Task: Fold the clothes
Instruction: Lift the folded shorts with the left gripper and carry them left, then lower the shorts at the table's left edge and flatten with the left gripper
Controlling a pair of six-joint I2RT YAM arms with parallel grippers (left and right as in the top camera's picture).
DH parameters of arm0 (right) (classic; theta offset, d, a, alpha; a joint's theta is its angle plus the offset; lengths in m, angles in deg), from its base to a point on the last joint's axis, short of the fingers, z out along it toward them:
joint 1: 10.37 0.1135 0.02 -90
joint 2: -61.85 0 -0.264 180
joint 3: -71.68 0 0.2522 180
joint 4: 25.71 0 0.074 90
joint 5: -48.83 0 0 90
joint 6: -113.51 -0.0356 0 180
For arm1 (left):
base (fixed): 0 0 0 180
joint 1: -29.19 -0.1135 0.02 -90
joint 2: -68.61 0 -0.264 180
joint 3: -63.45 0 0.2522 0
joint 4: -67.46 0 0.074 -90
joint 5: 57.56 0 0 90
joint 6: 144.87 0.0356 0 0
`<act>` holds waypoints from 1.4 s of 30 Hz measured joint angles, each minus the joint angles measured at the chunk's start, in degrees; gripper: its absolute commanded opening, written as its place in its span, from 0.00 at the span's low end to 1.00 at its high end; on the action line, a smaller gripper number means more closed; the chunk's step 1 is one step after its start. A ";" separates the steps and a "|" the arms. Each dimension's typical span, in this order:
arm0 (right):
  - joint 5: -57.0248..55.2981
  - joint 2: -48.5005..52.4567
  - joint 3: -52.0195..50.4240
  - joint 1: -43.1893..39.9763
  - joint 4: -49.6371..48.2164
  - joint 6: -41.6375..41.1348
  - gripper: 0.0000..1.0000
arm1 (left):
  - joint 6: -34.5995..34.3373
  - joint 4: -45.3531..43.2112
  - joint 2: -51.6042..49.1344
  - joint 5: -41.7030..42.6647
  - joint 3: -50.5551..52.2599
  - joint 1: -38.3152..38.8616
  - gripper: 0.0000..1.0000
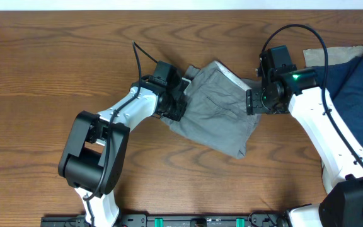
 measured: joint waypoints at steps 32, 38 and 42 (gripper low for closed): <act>0.00 0.00 -0.04 0.00 1.18 0.00 0.76 | 7.17 -8.41 9.57 -42.91 -0.07 -32.17 0.62; -0.02 0.00 -0.04 0.00 1.14 0.00 0.75 | 7.13 -4.72 16.20 -28.30 -0.07 -26.05 0.58; -0.02 0.00 -0.07 0.00 1.16 0.00 0.75 | 7.04 -1.03 17.79 -15.17 -0.07 -20.22 0.55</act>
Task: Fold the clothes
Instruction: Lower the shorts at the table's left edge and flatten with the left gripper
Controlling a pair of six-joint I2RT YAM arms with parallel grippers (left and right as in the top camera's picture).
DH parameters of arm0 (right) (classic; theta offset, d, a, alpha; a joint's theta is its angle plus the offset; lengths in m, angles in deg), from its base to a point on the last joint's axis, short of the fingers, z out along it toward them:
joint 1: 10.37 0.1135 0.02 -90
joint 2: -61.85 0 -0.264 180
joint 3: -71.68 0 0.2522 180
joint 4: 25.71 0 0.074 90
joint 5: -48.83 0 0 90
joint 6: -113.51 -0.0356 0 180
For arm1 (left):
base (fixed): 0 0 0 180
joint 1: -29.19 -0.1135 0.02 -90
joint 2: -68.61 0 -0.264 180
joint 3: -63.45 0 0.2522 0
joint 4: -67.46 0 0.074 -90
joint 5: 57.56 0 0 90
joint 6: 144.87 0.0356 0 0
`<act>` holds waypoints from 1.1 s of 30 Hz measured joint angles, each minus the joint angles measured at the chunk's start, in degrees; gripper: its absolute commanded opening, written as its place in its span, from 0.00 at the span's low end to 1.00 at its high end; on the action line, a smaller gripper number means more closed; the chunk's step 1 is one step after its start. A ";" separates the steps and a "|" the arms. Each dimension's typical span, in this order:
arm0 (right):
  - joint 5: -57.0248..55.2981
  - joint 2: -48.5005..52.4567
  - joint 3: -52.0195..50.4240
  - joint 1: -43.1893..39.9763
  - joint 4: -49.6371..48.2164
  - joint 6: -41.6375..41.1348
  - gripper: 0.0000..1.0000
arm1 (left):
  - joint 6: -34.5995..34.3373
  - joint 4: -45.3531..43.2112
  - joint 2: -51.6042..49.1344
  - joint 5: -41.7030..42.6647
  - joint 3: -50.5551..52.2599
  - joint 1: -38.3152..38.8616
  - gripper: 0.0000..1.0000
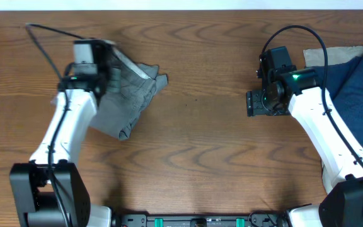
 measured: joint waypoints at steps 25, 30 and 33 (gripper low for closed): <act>0.00 0.00 -0.02 0.00 1.07 0.00 0.75 | -1.81 0.44 -16.50 13.86 0.00 1.07 0.52; 0.00 0.00 -0.02 0.00 1.27 0.00 0.75 | -2.54 -4.28 -17.00 10.38 0.00 -5.05 0.58; 0.00 0.00 -0.02 0.00 1.33 0.00 0.75 | -2.67 -6.95 -17.31 7.96 0.00 -9.90 0.58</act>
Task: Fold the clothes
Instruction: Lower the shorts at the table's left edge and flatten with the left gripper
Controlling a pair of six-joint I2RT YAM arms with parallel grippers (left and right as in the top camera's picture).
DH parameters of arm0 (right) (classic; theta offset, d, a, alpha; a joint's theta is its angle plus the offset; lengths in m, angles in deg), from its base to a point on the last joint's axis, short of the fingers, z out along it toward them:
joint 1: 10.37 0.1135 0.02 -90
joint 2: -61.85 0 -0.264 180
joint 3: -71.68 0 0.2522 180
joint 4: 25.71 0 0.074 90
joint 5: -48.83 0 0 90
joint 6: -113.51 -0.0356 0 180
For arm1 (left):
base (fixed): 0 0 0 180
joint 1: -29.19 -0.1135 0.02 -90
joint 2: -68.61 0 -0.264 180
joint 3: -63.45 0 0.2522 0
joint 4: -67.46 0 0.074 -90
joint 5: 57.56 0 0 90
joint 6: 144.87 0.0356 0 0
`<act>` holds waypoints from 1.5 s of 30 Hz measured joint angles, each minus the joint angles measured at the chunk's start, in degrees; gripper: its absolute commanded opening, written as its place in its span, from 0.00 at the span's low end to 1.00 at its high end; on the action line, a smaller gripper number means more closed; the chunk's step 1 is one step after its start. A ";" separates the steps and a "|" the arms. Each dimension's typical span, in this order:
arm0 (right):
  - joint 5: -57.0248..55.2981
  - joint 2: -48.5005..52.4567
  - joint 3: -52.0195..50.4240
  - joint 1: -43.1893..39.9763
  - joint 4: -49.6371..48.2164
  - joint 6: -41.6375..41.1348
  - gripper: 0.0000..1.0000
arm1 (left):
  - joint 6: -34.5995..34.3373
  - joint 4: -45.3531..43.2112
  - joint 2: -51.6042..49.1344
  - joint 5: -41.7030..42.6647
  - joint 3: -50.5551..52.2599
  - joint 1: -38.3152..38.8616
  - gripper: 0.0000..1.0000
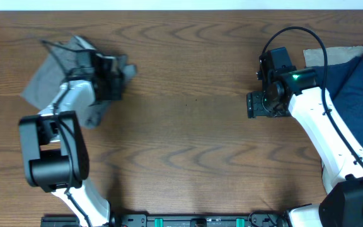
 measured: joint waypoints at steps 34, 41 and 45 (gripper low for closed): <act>0.02 0.00 0.00 0.00 1.25 -0.22 0.75 | 2.99 -8.44 -1.53 4.35 0.02 -4.24 0.53; -0.04 0.00 0.00 0.00 1.25 -0.39 0.75 | 2.71 -9.31 1.31 4.33 0.00 -4.26 0.57; -0.04 0.00 0.00 0.00 1.22 -0.39 0.75 | 2.47 -9.27 7.82 4.35 -0.02 -3.69 0.57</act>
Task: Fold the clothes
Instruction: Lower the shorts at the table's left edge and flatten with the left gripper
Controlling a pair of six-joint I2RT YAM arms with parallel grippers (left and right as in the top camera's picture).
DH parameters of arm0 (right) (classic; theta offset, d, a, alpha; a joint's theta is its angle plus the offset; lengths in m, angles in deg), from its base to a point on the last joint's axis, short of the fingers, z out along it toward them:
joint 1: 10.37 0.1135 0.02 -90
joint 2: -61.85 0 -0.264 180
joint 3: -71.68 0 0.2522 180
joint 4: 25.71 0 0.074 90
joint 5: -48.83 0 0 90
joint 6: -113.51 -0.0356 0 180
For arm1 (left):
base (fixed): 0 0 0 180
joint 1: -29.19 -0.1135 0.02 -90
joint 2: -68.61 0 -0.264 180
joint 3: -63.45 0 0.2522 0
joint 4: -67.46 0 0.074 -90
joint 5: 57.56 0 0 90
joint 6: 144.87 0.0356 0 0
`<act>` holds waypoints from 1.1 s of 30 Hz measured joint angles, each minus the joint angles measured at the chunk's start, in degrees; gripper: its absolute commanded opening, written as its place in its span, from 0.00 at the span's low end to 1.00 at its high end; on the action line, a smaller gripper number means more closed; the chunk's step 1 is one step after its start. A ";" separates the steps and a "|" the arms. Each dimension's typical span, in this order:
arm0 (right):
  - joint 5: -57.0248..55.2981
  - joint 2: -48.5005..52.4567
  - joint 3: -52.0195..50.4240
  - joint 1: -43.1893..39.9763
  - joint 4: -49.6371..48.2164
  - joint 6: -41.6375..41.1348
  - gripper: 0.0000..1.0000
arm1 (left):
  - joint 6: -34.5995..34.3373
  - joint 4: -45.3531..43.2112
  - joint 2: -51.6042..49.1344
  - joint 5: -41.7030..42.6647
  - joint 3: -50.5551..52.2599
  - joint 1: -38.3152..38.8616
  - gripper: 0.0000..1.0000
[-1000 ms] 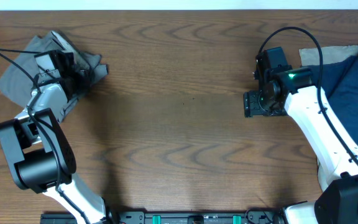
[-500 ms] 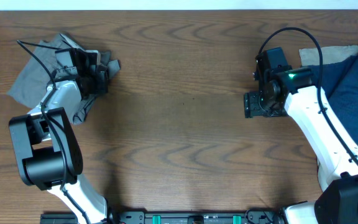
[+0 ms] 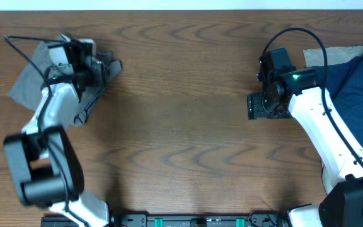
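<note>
A crumpled grey garment (image 3: 24,79) lies at the table's far left, one end reaching out to the right past my left gripper (image 3: 98,66). That gripper sits on the garment's right part and seems shut on the cloth, though its fingers are hidden under the wrist. My right gripper (image 3: 251,104) hovers over bare wood right of centre; its jaws look spread, with nothing between them. A navy blue garment (image 3: 358,82) lies on a beige cloth (image 3: 329,57) at the right edge.
The wooden table (image 3: 181,151) stretches between the two arms. My right arm's forearm crosses in front of the pile of clothes at the right. A black cable loops above each wrist.
The left gripper has shifted a little up and to the left, and the grey garment has moved further left with it. The right arm has not moved.
The grey garment first lay folded at the table's centre, with both grippers at its sides. Then the left gripper had it at the left side. It was then further toward the far left, where it now lies. The right gripper stayed in place throughout.
</note>
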 measured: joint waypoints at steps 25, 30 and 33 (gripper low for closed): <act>-0.02 0.00 -0.02 0.00 1.36 -0.02 0.75 | -1.01 -16.85 -17.57 -5.46 -1.27 4.35 0.62; -0.04 0.00 -0.02 0.00 1.64 -0.02 0.76 | -2.21 -22.23 -18.38 -6.67 -1.27 -0.11 0.62; -0.02 0.00 -0.02 0.00 1.55 -0.04 0.77 | -2.75 -22.08 -18.38 -5.99 -1.27 -2.12 0.62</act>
